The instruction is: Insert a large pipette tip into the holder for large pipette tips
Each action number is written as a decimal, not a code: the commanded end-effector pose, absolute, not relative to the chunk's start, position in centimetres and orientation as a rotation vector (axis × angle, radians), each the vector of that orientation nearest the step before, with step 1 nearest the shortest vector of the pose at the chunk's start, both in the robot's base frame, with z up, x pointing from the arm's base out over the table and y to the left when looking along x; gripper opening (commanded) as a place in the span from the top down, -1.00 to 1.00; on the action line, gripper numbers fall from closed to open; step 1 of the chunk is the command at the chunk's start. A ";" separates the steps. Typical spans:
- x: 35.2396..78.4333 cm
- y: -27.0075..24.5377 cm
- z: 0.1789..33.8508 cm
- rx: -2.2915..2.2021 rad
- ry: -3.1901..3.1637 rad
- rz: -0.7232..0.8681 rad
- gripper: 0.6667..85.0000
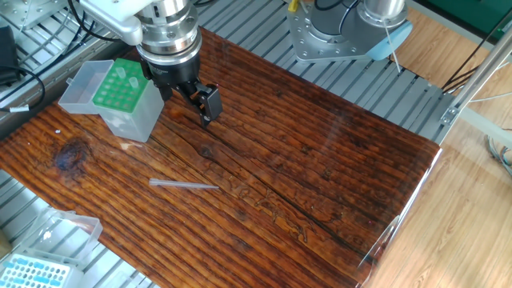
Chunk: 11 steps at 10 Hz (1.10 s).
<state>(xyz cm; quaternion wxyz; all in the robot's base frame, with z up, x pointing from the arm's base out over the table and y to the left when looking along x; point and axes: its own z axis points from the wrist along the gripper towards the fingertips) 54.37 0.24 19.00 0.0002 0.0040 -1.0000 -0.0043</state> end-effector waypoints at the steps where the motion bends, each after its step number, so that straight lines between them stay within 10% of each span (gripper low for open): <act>1: 61.0 -0.5 19.8 0.455 -3.356 0.110 0.99; 11: 63.2 0.8 14.6 0.687 -3.311 0.127 0.99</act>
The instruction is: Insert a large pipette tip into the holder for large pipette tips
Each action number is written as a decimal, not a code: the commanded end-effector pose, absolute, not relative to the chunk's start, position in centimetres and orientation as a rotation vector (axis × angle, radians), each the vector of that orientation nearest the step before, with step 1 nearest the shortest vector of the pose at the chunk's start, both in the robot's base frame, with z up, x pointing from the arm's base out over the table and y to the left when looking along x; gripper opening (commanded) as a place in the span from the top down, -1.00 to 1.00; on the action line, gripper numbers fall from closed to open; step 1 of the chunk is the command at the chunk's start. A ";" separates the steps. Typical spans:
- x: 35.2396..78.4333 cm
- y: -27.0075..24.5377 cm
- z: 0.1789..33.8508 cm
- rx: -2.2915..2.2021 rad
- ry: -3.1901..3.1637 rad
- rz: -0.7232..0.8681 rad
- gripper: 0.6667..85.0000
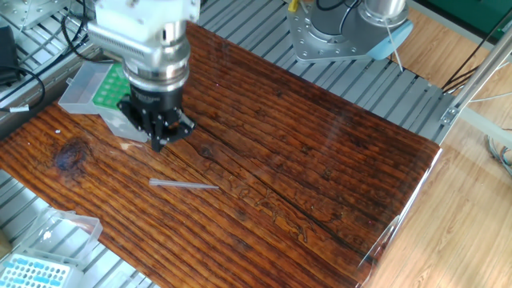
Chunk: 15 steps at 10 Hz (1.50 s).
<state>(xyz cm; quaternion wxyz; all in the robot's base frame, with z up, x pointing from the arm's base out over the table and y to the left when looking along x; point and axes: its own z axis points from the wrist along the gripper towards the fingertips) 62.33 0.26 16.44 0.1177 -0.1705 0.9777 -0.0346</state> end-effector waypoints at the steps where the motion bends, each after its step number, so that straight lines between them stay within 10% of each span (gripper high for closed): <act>1: 63.2 0.9 14.6 -0.620 2.833 -0.112 0.99; 15: 66.0 1.4 11.2 -0.494 2.769 -0.097 0.99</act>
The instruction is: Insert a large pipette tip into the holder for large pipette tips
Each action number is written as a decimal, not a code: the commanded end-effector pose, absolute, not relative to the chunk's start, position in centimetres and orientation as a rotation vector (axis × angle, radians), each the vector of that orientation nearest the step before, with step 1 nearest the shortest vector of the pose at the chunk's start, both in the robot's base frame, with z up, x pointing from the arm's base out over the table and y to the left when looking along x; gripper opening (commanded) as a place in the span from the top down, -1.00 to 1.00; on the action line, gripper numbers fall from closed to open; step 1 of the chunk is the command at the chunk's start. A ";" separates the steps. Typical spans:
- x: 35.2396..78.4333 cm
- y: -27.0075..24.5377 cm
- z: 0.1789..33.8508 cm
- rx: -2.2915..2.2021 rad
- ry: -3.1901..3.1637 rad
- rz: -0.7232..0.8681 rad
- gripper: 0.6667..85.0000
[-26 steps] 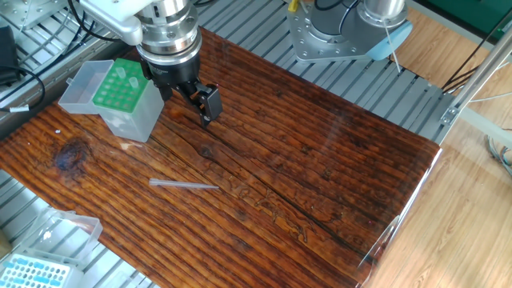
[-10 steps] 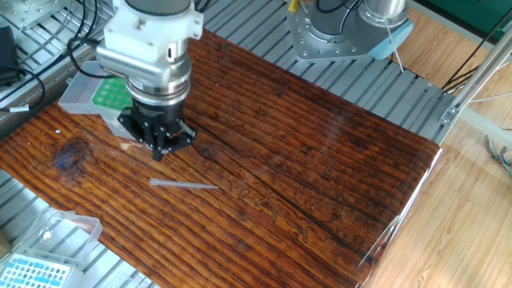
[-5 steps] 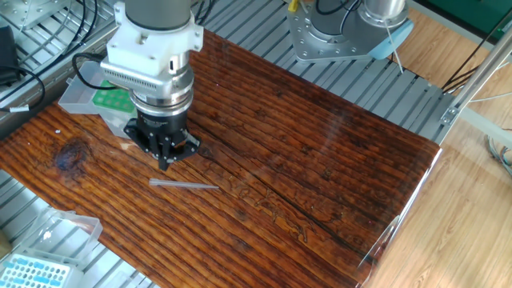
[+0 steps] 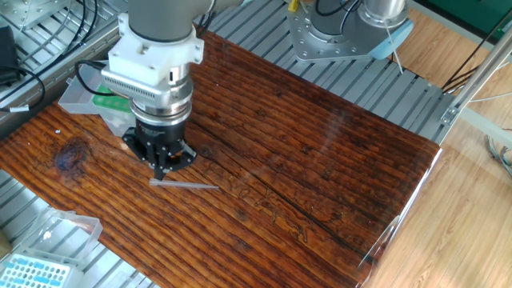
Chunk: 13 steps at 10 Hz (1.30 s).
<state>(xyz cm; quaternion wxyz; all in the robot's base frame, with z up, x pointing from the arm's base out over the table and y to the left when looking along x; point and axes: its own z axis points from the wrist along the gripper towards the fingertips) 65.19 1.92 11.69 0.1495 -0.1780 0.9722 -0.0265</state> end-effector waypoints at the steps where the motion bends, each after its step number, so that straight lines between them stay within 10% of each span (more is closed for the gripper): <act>1: 66.3 0.8 10.7 -0.513 2.749 -0.125 0.99; 13: 59.5 1.0 9.8 -0.703 2.961 -0.189 0.99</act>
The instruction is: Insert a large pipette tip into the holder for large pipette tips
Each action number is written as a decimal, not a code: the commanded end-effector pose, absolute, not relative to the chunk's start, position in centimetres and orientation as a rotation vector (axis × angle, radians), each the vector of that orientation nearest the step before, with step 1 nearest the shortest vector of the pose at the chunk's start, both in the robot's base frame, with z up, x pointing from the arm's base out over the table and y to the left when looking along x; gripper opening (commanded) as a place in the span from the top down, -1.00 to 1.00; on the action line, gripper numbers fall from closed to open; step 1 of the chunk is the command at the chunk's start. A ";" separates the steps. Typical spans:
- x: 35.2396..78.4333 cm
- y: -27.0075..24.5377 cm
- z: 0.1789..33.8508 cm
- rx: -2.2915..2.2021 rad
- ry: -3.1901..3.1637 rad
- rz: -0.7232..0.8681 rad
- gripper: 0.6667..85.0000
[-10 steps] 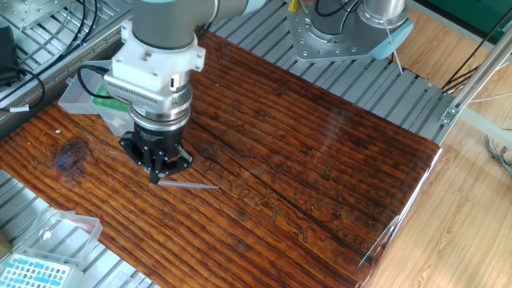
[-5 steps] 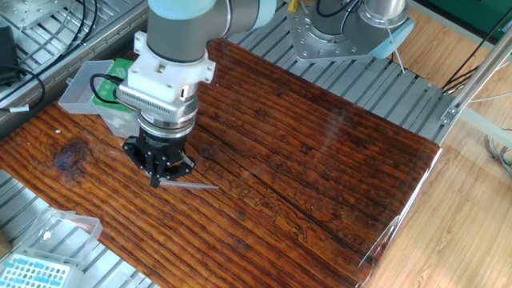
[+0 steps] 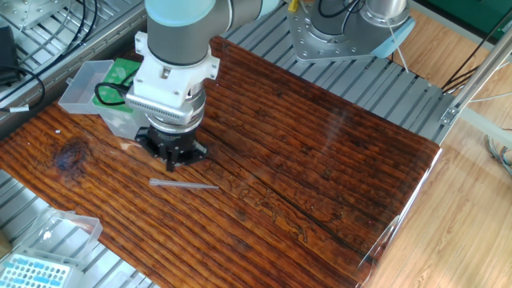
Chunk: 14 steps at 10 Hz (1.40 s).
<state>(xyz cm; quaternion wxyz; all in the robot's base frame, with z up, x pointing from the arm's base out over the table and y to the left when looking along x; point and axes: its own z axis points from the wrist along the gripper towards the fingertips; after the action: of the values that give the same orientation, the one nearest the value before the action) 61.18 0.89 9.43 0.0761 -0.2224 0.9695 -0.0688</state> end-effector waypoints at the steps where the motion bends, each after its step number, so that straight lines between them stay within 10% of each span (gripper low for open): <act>1: 60.1 1.6 9.8 -0.686 2.939 -0.163 0.99; 10: 57.5 3.8 9.5 -0.818 2.994 -0.007 0.99; 14: 67.8 -0.3 6.5 -0.771 2.825 -0.198 0.99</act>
<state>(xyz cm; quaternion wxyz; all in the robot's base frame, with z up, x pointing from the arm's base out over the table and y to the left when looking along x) 63.39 1.31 7.83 0.0646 -0.2673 0.9604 -0.0455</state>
